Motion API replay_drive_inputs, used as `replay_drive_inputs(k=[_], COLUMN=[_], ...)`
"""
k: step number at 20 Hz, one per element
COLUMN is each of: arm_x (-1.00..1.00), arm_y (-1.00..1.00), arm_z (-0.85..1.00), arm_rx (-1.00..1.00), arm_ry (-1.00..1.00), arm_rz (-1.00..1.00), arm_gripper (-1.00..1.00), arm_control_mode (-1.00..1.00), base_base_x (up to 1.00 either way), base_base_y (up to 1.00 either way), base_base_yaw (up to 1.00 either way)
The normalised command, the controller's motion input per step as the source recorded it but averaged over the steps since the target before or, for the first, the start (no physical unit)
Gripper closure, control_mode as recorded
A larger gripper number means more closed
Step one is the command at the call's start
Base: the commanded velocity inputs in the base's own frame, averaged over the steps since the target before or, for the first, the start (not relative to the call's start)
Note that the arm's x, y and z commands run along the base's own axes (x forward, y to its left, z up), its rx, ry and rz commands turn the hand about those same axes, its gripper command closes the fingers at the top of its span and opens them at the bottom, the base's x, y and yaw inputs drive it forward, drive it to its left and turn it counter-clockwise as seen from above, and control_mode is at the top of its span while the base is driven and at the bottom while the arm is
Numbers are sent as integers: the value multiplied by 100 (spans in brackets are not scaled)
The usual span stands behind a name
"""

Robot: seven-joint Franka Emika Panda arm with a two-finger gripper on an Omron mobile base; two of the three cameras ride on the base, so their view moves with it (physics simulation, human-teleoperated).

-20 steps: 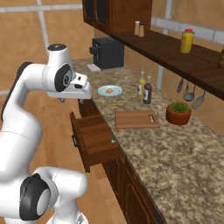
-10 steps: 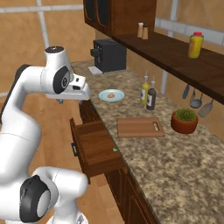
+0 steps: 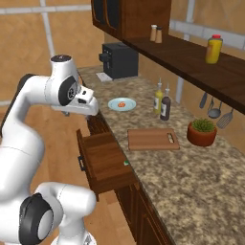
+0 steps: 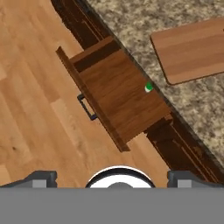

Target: Pick up the knife from the drawer and place it on the cutting board. Then place the meat from the plate to the cutting board.

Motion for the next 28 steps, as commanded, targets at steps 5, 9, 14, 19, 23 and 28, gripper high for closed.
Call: replay_drive_inputs(k=[5, 9, 14, 19, 23, 28], arm_x=[19, 60, 74, 44, 9, 3], arm_y=[13, 56, 6, 0, 0, 0], arm_z=[-92, -68, -74, -88, -66, -13], arm_rx=[21, 11, 2, 1, 18, 5], arm_ry=[1, -7, 0, 1, 1, 8], arm_rz=[-48, -48, -28, -19, -4, 0], arm_gripper=[-100, -100, -100, -100, -100, -100], arm_control_mode=[-100, -100, -100, -100, -100, -100], base_base_x=[0, 0, 0, 0, 0, 0], base_base_y=[0, 0, 0, 0, 0, 0], base_base_yaw=[0, 0, 0, 0, 0, 0])
